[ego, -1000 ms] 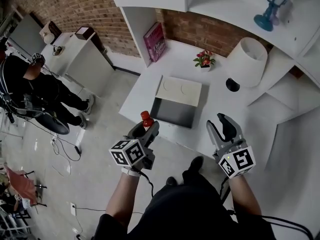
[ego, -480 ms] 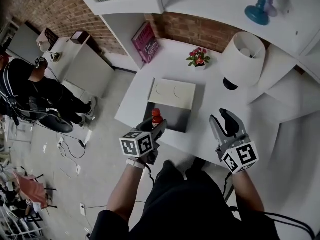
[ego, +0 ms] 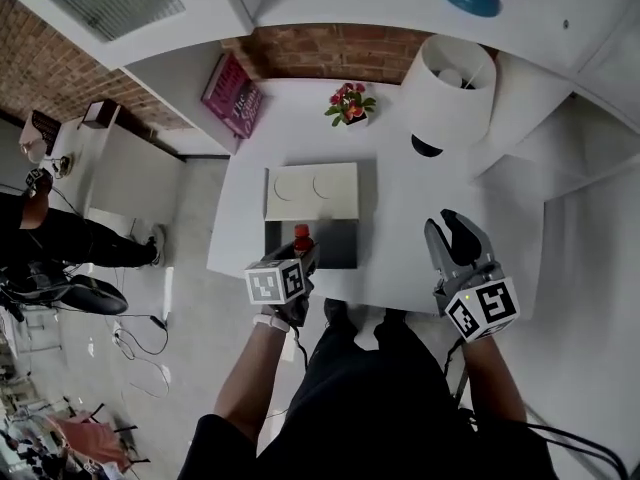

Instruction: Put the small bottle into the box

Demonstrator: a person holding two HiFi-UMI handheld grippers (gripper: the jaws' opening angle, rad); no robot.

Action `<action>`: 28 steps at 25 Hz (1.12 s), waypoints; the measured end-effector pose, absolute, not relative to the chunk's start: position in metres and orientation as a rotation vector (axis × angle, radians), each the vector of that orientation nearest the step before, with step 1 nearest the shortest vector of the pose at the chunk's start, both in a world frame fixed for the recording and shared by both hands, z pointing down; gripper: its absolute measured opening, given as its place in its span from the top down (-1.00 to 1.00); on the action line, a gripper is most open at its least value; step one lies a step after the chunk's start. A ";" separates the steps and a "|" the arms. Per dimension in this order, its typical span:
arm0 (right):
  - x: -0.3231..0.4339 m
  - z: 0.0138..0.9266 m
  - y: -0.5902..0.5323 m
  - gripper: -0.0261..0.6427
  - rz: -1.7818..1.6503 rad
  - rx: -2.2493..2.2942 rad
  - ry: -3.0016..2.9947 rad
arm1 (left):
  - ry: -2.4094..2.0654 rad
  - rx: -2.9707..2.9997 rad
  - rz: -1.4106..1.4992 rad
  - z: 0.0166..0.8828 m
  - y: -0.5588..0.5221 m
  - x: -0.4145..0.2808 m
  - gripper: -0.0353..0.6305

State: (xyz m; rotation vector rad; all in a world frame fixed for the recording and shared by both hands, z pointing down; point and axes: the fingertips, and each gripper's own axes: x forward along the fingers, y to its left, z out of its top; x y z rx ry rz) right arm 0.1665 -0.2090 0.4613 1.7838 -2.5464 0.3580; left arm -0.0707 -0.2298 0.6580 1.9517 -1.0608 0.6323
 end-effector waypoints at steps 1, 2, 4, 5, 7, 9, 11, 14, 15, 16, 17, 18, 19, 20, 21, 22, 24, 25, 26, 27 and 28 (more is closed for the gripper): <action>0.168 0.464 -0.209 0.55 0.361 1.797 -2.532 | -1.052 1.946 0.662 0.665 -0.231 -0.071 0.24; 0.169 0.467 -0.210 0.55 0.367 1.809 -2.520 | -1.042 1.942 0.693 0.671 -0.232 -0.071 0.24; 0.170 0.472 -0.211 0.55 0.381 1.827 -2.502 | -1.013 1.933 0.755 0.683 -0.232 -0.070 0.24; 0.171 0.474 -0.212 0.56 0.387 1.834 -2.496 | -0.996 1.925 0.784 0.689 -0.231 -0.069 0.24; 0.172 0.475 -0.215 0.55 0.397 1.847 -2.487 | -0.968 1.903 0.831 0.699 -0.229 -0.068 0.24; 0.171 0.476 -0.219 0.56 0.405 1.857 -2.489 | -0.959 1.872 0.856 0.708 -0.229 -0.070 0.24; 0.172 0.478 -0.223 0.56 0.416 1.862 -2.497 | -0.958 1.832 0.863 0.715 -0.231 -0.073 0.24; 0.178 0.479 -0.232 0.56 0.432 1.863 -2.506 | -0.957 1.786 0.879 0.723 -0.233 -0.072 0.24; 0.179 0.480 -0.235 0.56 0.437 1.863 -2.509 | -0.957 1.778 0.887 0.725 -0.234 -0.071 0.24; 0.180 0.481 -0.238 0.57 0.440 1.862 -2.512 | -0.956 1.771 0.896 0.727 -0.235 -0.070 0.24; 0.181 0.481 -0.241 0.57 0.442 1.860 -2.515 | -0.955 1.766 0.907 0.729 -0.235 -0.069 0.24; 0.181 0.482 -0.244 0.57 0.445 1.858 -2.517 | -0.953 1.760 0.920 0.730 -0.235 -0.069 0.23; 0.180 0.482 -0.247 0.57 0.447 1.855 -2.519 | -0.950 1.755 0.937 0.732 -0.235 -0.069 0.24; 0.179 0.483 -0.249 0.57 0.449 1.851 -2.522 | -0.946 1.749 0.956 0.734 -0.235 -0.069 0.23; 0.178 0.483 -0.252 0.57 0.451 1.848 -2.525 | -0.941 1.743 0.977 0.736 -0.234 -0.069 0.23; 0.177 0.483 -0.254 0.57 0.452 1.845 -2.527 | -0.936 1.738 0.998 0.738 -0.234 -0.069 0.23; 0.177 0.484 -0.259 0.57 0.459 1.848 -2.527 | -0.927 1.726 1.028 0.742 -0.235 -0.068 0.23; 0.177 0.484 -0.261 0.57 0.465 1.854 -2.525 | -0.924 1.720 1.038 0.744 -0.235 -0.068 0.23; 0.177 0.483 -0.263 0.57 0.470 1.860 -2.524 | -0.924 1.715 1.045 0.746 -0.236 -0.068 0.23; 0.177 0.482 -0.265 0.57 0.472 1.865 -2.524 | -0.925 1.710 1.050 0.747 -0.236 -0.069 0.23; 0.177 0.481 -0.266 0.57 0.471 1.867 -2.524 | -0.927 1.705 1.053 0.748 -0.236 -0.070 0.23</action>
